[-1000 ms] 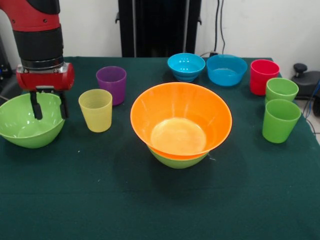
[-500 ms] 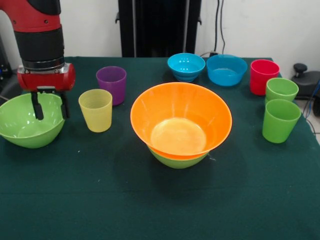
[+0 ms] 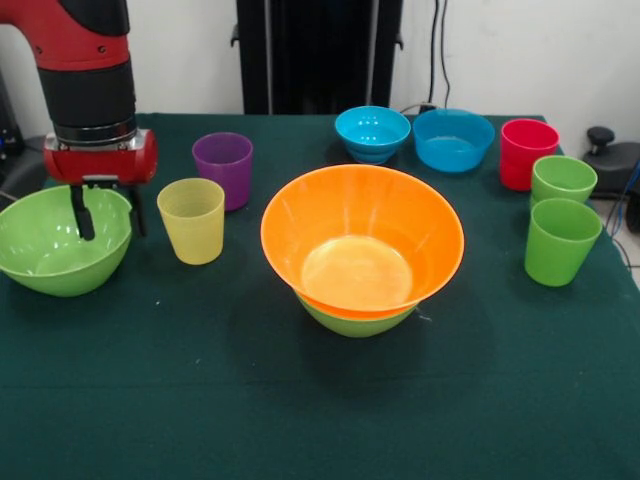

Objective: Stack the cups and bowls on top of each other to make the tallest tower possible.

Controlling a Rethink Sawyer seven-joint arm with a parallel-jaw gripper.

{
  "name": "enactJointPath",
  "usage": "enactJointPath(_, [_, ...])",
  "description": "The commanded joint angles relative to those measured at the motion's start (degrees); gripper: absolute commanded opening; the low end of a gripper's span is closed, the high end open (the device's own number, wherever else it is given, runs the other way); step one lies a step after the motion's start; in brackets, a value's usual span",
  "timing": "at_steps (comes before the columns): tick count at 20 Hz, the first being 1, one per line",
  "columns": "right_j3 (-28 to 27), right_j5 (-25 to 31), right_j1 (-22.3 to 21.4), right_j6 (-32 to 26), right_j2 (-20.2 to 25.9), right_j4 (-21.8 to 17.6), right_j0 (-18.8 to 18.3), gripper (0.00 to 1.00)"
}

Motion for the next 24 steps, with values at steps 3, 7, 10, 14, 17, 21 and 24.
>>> enactJointPath(3, [-1.06, -5.36, 3.08, -2.39, -5.14, -5.75, 4.36, 1.00])
enactJointPath(7, [-1.55, -6.29, 3.46, -2.17, -6.19, -5.67, 5.17, 1.00])
enactJointPath(10, [-1.86, -7.96, 3.68, -2.82, -7.23, -6.05, 5.84, 0.00])
enactJointPath(14, [-1.97, -9.20, 2.51, -1.82, -8.32, -7.21, 7.09, 0.00])
enactJointPath(17, [-0.93, -9.34, 1.55, -1.55, -8.03, -4.96, 6.87, 0.00])
enactJointPath(21, [1.22, -9.79, -0.04, -1.05, -8.92, -3.72, 6.89, 0.00])
enactJointPath(24, [2.90, -9.63, -1.89, -0.85, -9.34, -2.84, 6.79, 0.00])
